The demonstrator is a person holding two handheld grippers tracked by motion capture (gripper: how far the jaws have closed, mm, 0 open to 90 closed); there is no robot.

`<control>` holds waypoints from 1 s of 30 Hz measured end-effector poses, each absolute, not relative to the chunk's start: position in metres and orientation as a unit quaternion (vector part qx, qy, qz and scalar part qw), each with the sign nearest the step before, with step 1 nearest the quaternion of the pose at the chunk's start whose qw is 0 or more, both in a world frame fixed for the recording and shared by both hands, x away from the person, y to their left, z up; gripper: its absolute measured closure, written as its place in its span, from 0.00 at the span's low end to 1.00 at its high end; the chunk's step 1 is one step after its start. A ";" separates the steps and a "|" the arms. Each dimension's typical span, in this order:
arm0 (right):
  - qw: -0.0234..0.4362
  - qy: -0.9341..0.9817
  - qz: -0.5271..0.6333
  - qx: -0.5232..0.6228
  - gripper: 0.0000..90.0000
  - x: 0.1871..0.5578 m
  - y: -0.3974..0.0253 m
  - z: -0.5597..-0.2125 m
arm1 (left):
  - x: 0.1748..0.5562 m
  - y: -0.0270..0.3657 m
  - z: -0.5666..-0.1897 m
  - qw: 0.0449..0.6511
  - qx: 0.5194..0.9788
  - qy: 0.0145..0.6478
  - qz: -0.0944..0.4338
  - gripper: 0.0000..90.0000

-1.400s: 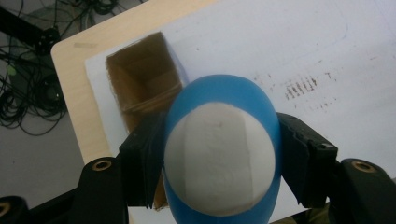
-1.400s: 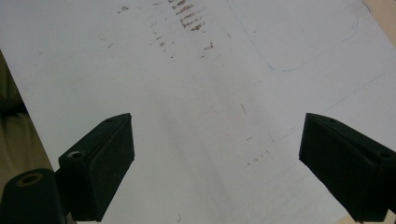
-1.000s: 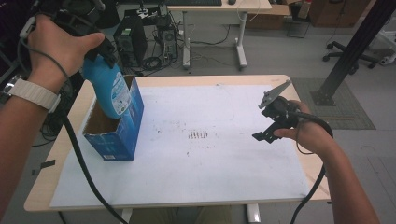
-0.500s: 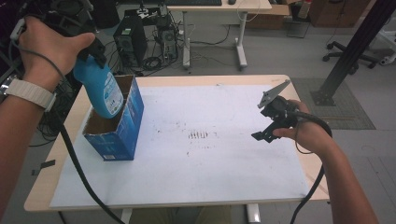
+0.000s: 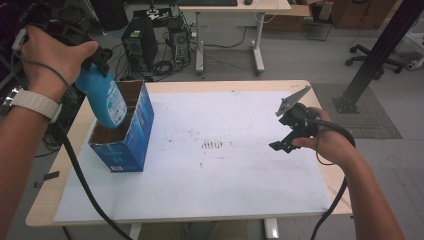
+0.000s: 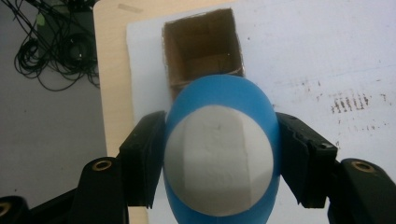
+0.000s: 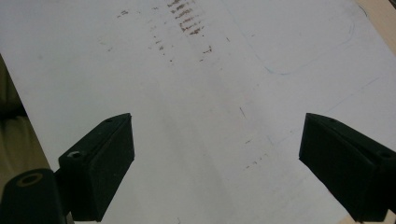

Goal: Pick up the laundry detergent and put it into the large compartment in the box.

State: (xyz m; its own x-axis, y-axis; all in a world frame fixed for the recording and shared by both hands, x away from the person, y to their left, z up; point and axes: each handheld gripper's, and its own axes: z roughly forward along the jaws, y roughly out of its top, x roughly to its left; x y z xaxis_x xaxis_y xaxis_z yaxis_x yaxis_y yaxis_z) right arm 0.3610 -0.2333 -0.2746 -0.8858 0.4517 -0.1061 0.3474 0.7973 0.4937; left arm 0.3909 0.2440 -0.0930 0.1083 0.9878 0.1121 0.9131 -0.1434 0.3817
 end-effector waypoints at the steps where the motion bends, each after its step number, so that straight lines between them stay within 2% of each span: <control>1: 0.110 0.942 0.237 0.212 0.12 0.361 -0.233 -0.274 | 0.391 0.244 -0.095 0.109 0.736 0.646 0.172 0.42; 30: 0.111 0.940 0.238 0.216 0.12 0.359 -0.235 -0.275 | 0.399 0.251 -0.149 0.103 0.738 0.646 0.165 0.42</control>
State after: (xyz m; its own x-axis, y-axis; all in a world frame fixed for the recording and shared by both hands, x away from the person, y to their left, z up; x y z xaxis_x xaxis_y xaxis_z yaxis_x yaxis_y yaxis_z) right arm 0.3590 -0.2350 -0.2751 -0.8817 0.4599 -0.1056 0.3543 0.7930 0.4957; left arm 0.3986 0.2508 -0.1492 0.1110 0.9876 0.1107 0.9199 -0.1443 0.3645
